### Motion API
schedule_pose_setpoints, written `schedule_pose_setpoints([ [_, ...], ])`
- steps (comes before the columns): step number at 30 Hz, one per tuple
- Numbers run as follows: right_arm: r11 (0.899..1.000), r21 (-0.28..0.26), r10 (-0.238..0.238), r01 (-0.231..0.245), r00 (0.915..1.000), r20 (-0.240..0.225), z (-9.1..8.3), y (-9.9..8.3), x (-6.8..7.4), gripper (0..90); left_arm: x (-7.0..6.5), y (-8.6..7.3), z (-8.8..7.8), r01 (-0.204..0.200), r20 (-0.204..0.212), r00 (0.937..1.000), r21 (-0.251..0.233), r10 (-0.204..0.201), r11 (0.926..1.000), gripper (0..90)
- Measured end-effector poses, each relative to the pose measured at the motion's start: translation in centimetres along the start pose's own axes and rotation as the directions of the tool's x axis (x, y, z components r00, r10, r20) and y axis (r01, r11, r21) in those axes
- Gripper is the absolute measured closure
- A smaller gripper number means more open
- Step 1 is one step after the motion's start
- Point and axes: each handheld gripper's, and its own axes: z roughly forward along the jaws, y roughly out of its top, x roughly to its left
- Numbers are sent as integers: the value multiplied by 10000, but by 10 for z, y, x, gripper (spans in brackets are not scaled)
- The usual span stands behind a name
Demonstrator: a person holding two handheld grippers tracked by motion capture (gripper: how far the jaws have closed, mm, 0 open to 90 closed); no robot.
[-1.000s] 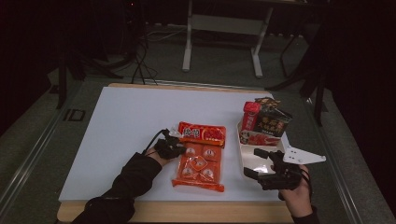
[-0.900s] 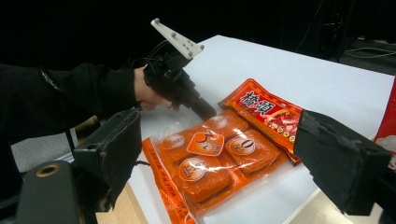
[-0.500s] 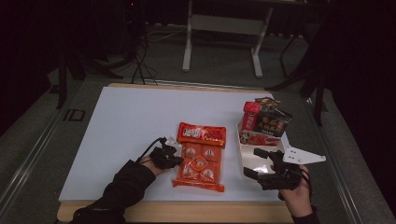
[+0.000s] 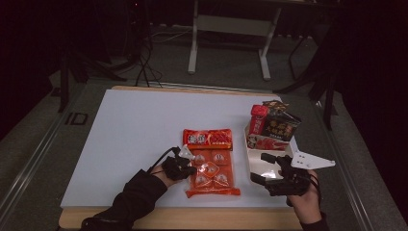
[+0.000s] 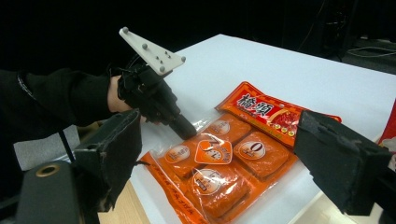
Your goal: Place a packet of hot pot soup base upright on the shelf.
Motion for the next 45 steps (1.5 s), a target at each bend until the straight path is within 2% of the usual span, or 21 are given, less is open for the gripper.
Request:
schedule_pose_setpoints([
  [1,10000,-5,-3,3,10000,-10,0,0,0,153,2,0,-1,115,67,9999,-141,-114,9998,900],
  [4,10000,10,41,-41,10000,-4,-1,-1,-1,153,8,-1,-9,239,-303,9992,-944,-268,9952,891],
  [5,10000,10,41,-41,10000,-4,-1,-1,-1,153,8,-1,-9,239,-303,9992,-944,-268,9952,855],
  [7,10000,-31,59,-59,10000,11,-1,-1,-2,153,15,-1,-18,305,-685,9968,-1495,-411,9883,822],
  [9,10000,-19,40,-40,10000,6,-1,-1,-2,153,19,0,-25,372,-837,9951,-1818,-531,9826,798],
  [12,10000,6,10,-10,10000,4,-1,0,-1,153,23,2,-31,201,-960,9945,-2152,-417,9764,746],
  [13,10000,-14,9,-9,10000,13,-1,0,-1,153,25,3,-32,364,-983,9934,-2185,-591,9752,730],
  [15,10000,-27,-4,4,10000,26,-1,0,-1,153,31,5,-33,976,-751,9904,-2186,-1165,9709,686],
  [16,10000,-27,-19,19,10000,29,0,0,0,153,35,6,-33,1311,-785,9856,-2044,-1497,9701,655],
  [18,10000,-11,-43,43,10000,48,0,0,0,153,40,5,-33,1481,-651,9842,-2047,-1645,9676,556],
  [19,10000,-10,-51,51,10000,52,0,0,0,153,43,5,-32,1590,-986,9784,-2025,-1817,9663,549],
  [20,10000,2,-56,56,10000,57,-1,0,0,153,46,5,-32,1661,-893,9783,-2015,-1870,9653,471],
  [21,10000,-13,-63,63,10000,62,-1,0,1,153,49,5,-31,1792,-823,9766,-1976,-1985,9638,439],
  [26,10000,-14,-79,80,9999,102,-1,0,0,153,66,7,-27,2106,-898,9686,-1991,-2318,9571,427],
  [27,10000,-9,-97,97,9999,113,-1,0,0,153,69,7,-26,2135,-1077,9652,-2019,-2383,9559,406],
  [32,9998,21,-209,209,9997,134,0,0,1,153,82,9,-15,2356,-1035,9612,-1733,-2556,9563,374],
  [34,9997,45,-260,259,9995,157,1,0,2,153,87,10,-9,2360,-1143,9603,-1539,-2545,9595,374],
  [36,9996,56,-262,261,9995,148,1,0,2,153,92,11,-3,2526,-1227,9548,-1456,-2708,9566,374],
  [41,9997,74,-234,233,9996,129,1,-1,2,153,99,13,5,2613,-1160,9538,-1342,-2770,9559,403],
  [42,9997,78,-245,244,9996,125,1,-1,1,153,102,14,8,2769,-962,9516,-1426,-2918,9503,403],
  [45,9997,82,-249,249,9996,96,3,-1,1,153,104,16,13,2753,-968,9527,-1267,-2881,9530,442],
])
